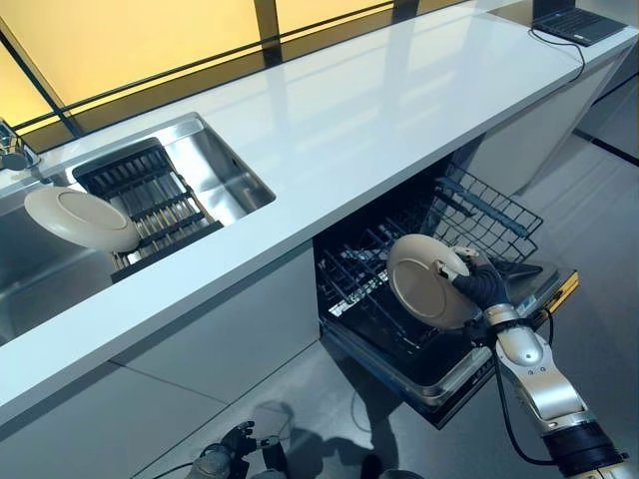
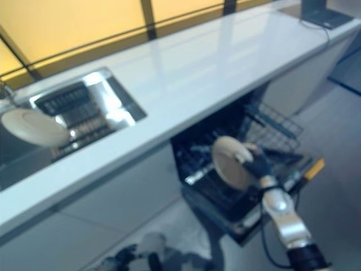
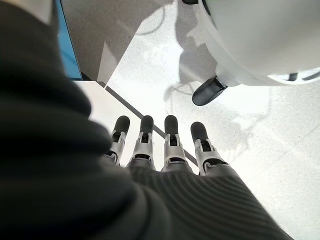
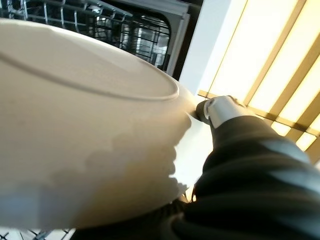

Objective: Take plates into dishwasher

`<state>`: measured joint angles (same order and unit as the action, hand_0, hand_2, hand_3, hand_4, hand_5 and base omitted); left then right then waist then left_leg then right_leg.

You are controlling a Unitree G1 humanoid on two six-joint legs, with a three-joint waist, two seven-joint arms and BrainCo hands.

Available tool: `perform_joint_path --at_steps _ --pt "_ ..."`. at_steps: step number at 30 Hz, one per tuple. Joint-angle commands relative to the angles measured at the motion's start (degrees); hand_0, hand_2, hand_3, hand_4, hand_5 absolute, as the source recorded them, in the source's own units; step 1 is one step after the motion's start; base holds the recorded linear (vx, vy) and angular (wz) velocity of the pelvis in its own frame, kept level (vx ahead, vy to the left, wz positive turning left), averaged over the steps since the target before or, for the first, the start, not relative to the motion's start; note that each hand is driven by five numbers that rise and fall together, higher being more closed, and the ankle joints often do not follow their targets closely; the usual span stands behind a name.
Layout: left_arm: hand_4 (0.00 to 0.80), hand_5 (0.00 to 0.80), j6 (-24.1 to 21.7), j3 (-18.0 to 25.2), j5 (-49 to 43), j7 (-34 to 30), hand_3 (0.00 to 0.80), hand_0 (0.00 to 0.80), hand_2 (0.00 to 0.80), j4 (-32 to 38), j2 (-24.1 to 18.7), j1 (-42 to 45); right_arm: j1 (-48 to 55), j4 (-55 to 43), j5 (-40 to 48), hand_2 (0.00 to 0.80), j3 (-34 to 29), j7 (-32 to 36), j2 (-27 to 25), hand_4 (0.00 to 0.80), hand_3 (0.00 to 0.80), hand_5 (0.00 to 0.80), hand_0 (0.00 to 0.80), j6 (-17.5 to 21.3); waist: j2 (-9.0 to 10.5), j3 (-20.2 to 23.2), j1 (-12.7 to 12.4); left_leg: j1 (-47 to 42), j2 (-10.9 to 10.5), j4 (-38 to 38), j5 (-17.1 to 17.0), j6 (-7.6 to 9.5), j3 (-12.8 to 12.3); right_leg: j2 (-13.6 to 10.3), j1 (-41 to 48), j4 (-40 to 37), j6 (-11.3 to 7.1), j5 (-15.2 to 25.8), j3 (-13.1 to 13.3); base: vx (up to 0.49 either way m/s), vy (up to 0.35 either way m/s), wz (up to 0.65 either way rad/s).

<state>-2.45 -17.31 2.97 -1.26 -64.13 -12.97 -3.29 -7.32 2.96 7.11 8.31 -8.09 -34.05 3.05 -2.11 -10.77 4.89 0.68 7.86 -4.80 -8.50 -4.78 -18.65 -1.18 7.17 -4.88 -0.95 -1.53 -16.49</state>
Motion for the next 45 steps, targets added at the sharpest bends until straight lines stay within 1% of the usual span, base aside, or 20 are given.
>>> perform_joint_path --at_steps 1,2,8,14,18,23,24,31,39,45 --pt "0.000 0.000 -0.3 -1.3 -3.0 -0.3 0.000 0.000 0.000 -1.6 -2.1 -2.6 -6.4 -0.2 -4.6 0.800 0.1 -2.4 2.8 0.800 0.800 0.800 0.800 0.8 4.81 1.3 -0.6 3.2 -3.5 1.0 5.4 2.66 -0.7 -0.3 -0.2 4.1 2.35 -4.7 1.8 0.000 0.000 0.00" --pt "0.000 0.000 -0.5 -1.2 -3.5 -0.5 0.000 0.000 0.000 -1.9 -2.2 -2.7 -7.7 0.4 -8.7 0.800 0.8 -3.1 2.1 0.800 0.800 0.800 0.800 -0.4 4.89 1.4 -0.9 3.1 -3.6 0.8 5.4 2.74 -0.6 -0.3 -0.1 4.0 2.25 -4.6 1.7 0.000 0.000 0.00" --pt "0.000 0.000 -0.5 -1.3 -4.4 -1.0 0.000 0.000 0.000 -1.8 -2.3 -3.1 -10.8 2.3 -15.5 0.800 2.6 -4.5 0.5 0.800 0.800 0.800 0.800 -4.9 5.04 1.5 -1.7 3.1 -3.9 0.5 5.5 2.94 0.0 -0.2 -0.1 3.5 2.15 -4.4 1.7 0.000 0.000 0.00" --pt "0.000 0.000 -0.2 -1.8 -4.9 -1.1 0.000 0.000 0.000 -1.8 -2.5 -3.8 -13.5 5.8 -19.3 0.800 5.2 -5.4 1.1 0.800 0.800 0.800 0.800 -7.7 4.91 1.2 -2.5 3.7 -4.4 0.2 5.2 3.12 1.0 -0.3 -0.6 3.7 2.12 -4.4 1.3 0.000 0.002 0.10" --pt "0.000 0.000 -0.2 -1.9 -5.3 -1.4 0.000 0.000 0.000 -1.5 -2.7 -3.9 -14.1 8.9 -21.4 0.800 7.1 -5.3 2.3 0.800 0.800 0.800 0.800 -8.3 4.72 1.0 -3.0 3.8 -4.6 0.0 5.1 3.27 1.5 -0.4 -0.8 4.0 2.08 -4.7 0.9 0.004 0.001 0.03" --pt "0.000 0.000 0.2 -2.0 -6.0 -2.0 0.000 0.000 0.000 -1.1 -2.9 -4.3 -14.4 12.8 -21.7 0.800 9.0 -5.1 3.7 0.800 0.800 0.800 0.800 -8.5 4.61 0.8 -3.6 3.9 -4.7 -0.1 5.1 3.34 2.1 -0.5 -0.8 4.1 2.08 -4.7 0.5 0.014 -0.010 0.10" --pt "0.000 0.000 0.2 -2.1 -6.0 -2.0 0.000 0.000 0.000 -1.1 -2.9 -4.5 -14.7 13.6 -21.7 0.800 9.4 -5.0 4.1 0.800 0.800 0.800 0.800 -8.6 4.58 0.8 -3.5 4.2 -4.8 -0.2 4.8 3.70 1.7 -0.5 -1.1 4.0 2.33 -4.6 -0.1 -0.013 -0.015 0.11" --pt "0.000 0.000 0.4 -2.5 -6.4 -2.1 0.000 0.000 0.000 -1.0 -2.6 -5.4 -15.7 17.3 -20.9 0.800 11.4 -5.2 6.9 0.800 0.800 0.800 0.800 -9.3 4.44 0.1 -4.1 4.7 -4.9 -0.2 4.6 3.65 2.4 -0.5 -1.5 4.0 2.50 -4.5 -0.5 -0.001 -0.004 0.02" --pt "0.000 0.000 0.6 -3.2 -6.7 -2.8 0.000 0.000 0.000 -0.7 -2.5 -6.0 -16.6 20.6 -19.0 0.800 12.7 -6.4 9.4 0.800 0.800 0.800 0.800 -11.4 4.16 -0.2 -4.5 5.0 -5.0 -0.2 4.5 3.68 3.1 -0.6 -1.8 4.4 2.71 -4.9 -1.1 0.000 0.000 0.00" --pt "0.000 0.000 0.6 -4.5 -6.4 -2.8 0.000 0.000 0.000 -0.7 -2.2 -7.0 -19.2 24.7 -16.8 0.800 14.0 -7.3 10.9 0.800 0.800 0.800 0.800 -13.0 3.83 -0.7 -5.1 5.4 -5.1 -0.2 4.4 3.65 3.8 -0.8 -2.1 4.6 2.84 -4.9 -1.6 0.000 0.000 0.00"
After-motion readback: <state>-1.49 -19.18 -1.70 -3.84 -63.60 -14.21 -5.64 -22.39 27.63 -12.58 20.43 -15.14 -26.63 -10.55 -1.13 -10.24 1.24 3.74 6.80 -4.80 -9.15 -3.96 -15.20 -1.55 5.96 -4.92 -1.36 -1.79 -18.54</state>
